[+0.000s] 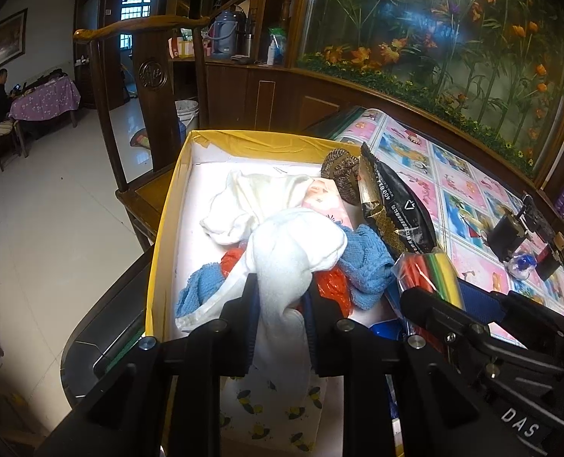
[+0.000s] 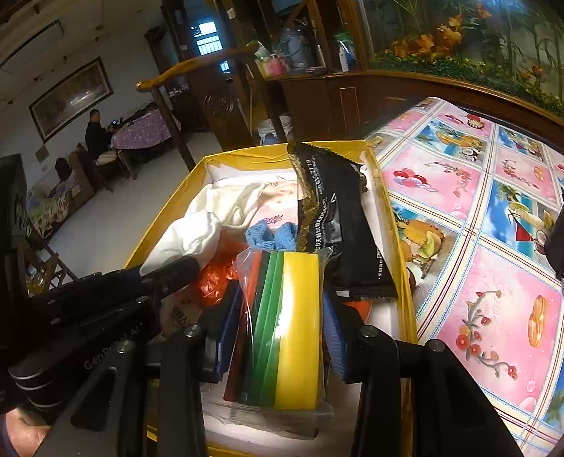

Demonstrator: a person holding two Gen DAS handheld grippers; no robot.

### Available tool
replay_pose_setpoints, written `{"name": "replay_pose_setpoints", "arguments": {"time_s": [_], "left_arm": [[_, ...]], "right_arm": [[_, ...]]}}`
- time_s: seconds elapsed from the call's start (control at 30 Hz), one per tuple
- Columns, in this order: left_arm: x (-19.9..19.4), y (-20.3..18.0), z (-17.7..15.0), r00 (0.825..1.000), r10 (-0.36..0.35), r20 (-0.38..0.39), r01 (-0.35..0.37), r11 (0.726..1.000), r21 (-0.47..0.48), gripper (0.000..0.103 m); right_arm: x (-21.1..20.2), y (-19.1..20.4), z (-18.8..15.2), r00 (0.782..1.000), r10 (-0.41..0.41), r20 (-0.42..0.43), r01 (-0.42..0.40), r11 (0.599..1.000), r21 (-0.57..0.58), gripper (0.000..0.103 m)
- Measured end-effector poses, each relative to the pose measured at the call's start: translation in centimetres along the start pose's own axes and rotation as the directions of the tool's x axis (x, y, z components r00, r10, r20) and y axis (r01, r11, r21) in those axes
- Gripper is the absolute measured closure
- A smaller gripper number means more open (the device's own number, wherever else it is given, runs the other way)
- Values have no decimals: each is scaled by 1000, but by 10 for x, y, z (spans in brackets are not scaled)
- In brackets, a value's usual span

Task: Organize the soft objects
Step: 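Lower the sponge pack and white cloth into the tray and open both tools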

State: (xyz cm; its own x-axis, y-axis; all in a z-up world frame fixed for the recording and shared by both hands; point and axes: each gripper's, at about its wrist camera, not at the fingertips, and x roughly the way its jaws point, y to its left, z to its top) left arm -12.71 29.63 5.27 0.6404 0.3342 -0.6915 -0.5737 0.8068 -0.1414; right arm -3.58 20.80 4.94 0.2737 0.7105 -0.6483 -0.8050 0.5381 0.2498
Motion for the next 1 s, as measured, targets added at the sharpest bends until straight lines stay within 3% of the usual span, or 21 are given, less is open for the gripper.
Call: {"name": "replay_pose_setpoints", "arguments": {"time_s": [0.27, 0.63, 0.77, 1.0], "left_arm": [[-1, 6, -1, 1000, 5, 4, -5, 1000, -18, 75], [-16, 2, 0, 999, -7, 44, 8, 1000, -17, 72], [-27, -5, 1, 997, 1, 73, -1, 1000, -2, 62], [-38, -19, 2, 996, -12, 88, 10, 1000, 25, 60]], "right_arm": [[-13, 4, -1, 999, 10, 31, -9, 1000, -23, 33], [-52, 0, -3, 992, -6, 123, 13, 998, -57, 33], [-65, -19, -5, 989, -17, 149, 17, 1000, 2, 33], [-92, -80, -7, 988, -54, 148, 30, 986, 162, 33]]}}
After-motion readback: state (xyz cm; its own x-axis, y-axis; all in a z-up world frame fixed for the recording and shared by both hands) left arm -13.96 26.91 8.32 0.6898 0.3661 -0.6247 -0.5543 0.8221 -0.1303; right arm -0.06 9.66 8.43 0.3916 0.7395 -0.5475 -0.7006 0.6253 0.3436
